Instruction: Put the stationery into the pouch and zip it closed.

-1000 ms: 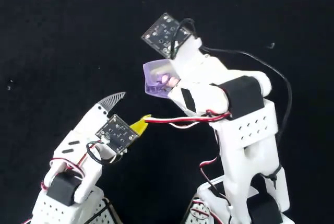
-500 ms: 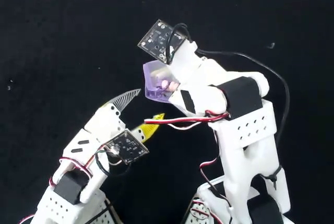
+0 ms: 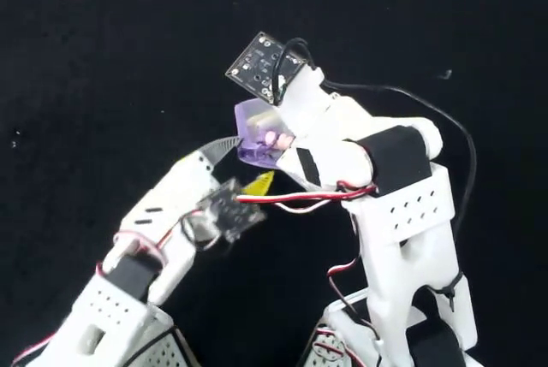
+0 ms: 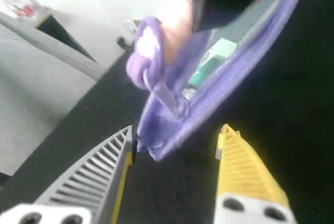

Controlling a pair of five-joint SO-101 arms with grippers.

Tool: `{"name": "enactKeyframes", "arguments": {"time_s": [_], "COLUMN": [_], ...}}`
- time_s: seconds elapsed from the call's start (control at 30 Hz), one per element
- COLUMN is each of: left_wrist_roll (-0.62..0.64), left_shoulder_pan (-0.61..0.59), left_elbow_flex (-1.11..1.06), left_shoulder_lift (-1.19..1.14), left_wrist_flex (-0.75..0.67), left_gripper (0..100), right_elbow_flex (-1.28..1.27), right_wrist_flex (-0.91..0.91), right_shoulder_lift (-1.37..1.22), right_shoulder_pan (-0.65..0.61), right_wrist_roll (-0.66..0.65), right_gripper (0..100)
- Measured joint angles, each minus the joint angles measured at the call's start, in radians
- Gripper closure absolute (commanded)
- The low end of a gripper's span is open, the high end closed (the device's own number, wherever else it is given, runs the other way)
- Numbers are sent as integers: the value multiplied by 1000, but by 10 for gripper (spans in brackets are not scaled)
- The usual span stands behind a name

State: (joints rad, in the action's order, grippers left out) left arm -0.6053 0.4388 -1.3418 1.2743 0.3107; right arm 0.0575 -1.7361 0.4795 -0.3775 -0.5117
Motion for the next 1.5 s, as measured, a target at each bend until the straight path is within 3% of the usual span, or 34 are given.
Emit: {"name": "enactKeyframes", "arguments": {"time_s": [0.27,0.37,0.47,0.6,1.03,1.27,1.5], "left_wrist_roll": [0,0,0,0,2,11,12], "left_shoulder_pan": [51,72,75,84,48,44,12], "left_elbow_flex": [129,130,130,130,133,46,12], "left_shoulder_lift": [-186,-190,-192,-196,-196,-193,-183], "left_wrist_flex": [-3,-3,-3,-3,-31,-209,-215], "left_gripper": [754,827,961,952,972,972,972], "right_elbow_flex": [0,0,0,0,17,69,135], "right_wrist_flex": [0,0,0,0,0,0,0], "right_shoulder_lift": [0,0,0,0,0,0,0], "right_shoulder_pan": [0,0,0,23,242,382,565], "right_wrist_roll": [0,0,0,0,-66,-103,-115], "right_gripper": [988,988,988,988,988,988,988]}}
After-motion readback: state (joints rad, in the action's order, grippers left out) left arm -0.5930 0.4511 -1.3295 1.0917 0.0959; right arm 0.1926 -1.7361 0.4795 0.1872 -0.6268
